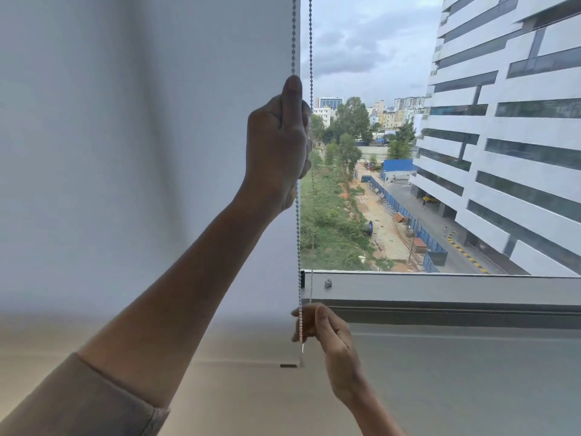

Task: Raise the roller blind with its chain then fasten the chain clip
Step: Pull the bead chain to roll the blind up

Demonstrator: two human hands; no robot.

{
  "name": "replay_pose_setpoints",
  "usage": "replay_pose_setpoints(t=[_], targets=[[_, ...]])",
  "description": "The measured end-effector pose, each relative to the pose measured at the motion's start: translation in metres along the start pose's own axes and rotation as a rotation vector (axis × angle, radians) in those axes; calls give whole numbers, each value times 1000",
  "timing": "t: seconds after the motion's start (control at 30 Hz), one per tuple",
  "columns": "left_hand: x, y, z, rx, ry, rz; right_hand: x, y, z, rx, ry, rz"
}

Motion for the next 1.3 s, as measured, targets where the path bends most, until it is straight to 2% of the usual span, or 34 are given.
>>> replay_pose_setpoints(t=[0.23, 0.43, 0.53, 0.63, 0.87, 1.07, 1.3], targets=[[-39, 1, -32, 49, -23, -31, 55, -2, -81, 60, 112, 23], [-74, 13, -69, 167, -40, 2, 91, -13, -151, 4, 163, 8], [-91, 15, -88, 151, -21, -10, 105, -24, -186, 9, 170, -1], [-106, 18, -109, 204, 21, 10, 121, -39, -216, 19, 160, -44], [-142, 22, -144, 247, 0, -5, 154, -75, -286, 132, 120, -152], [-173, 26, -183, 241, 28, -17, 177, -84, -328, 243, 71, -111], [-205, 39, -215, 287, 39, -29, 201, -93, -364, 300, 134, -109]])
Point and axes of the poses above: each hand's wrist, its own x-axis towards the middle knuckle, its own y-axis out of the back of the hand, z = x × y, the point moved 10 cm from there along x, towards the middle knuckle, and after that the axes turned 5 degrees about -z, right-handed, at the moved point
